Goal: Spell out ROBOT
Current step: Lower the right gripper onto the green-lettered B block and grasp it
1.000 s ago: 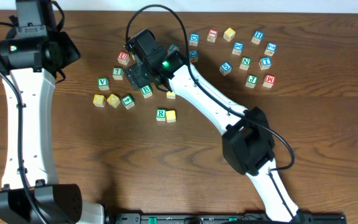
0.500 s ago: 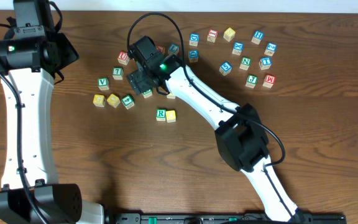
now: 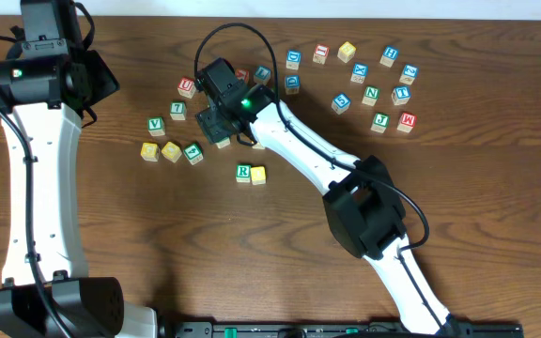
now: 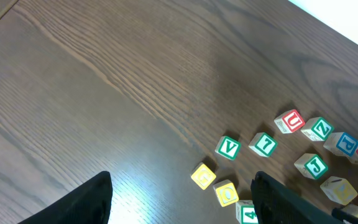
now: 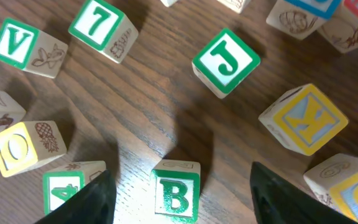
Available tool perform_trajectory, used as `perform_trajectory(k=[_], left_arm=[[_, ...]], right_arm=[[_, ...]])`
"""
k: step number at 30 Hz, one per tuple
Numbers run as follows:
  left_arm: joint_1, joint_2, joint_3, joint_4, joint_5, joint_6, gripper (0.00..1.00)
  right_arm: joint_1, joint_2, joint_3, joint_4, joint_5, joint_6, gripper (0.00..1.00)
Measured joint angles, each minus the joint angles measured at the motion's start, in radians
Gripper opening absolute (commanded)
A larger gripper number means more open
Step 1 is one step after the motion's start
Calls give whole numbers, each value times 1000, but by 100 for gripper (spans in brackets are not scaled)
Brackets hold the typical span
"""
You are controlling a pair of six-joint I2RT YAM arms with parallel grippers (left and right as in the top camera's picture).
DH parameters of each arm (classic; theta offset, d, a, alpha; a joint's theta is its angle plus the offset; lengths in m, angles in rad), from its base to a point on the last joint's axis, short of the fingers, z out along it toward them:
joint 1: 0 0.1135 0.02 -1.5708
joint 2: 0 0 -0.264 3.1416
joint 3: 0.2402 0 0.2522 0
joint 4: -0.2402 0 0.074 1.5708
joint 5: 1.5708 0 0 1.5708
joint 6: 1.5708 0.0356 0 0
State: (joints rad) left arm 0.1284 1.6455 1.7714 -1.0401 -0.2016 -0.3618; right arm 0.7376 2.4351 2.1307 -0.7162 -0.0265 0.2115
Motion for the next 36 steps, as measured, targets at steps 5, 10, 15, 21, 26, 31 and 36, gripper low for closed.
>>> perform_trajectory(k=[5,10,15,21,26,31,36], left_arm=[[0,0,0,0,0,0,71],[0,0,0,0,0,0,71],[0,0,0,0,0,0,71],[0,0,0,0,0,0,71],[0,0,0,0,0,0,71],[0,0,0,0,0,0,71],[0,0,0,0,0,0,71]], right_arm=[[2,0,-36,31,0,7,57],[2,0,-68,56,0,8,55],[7,0,-104,99,1,13,51],[21,0,-135,116,5,17,40],[20,0,-137,124,20,16,28],[20,0,-137,124,27,16,23],[20,0,-137,125,28,16,22]])
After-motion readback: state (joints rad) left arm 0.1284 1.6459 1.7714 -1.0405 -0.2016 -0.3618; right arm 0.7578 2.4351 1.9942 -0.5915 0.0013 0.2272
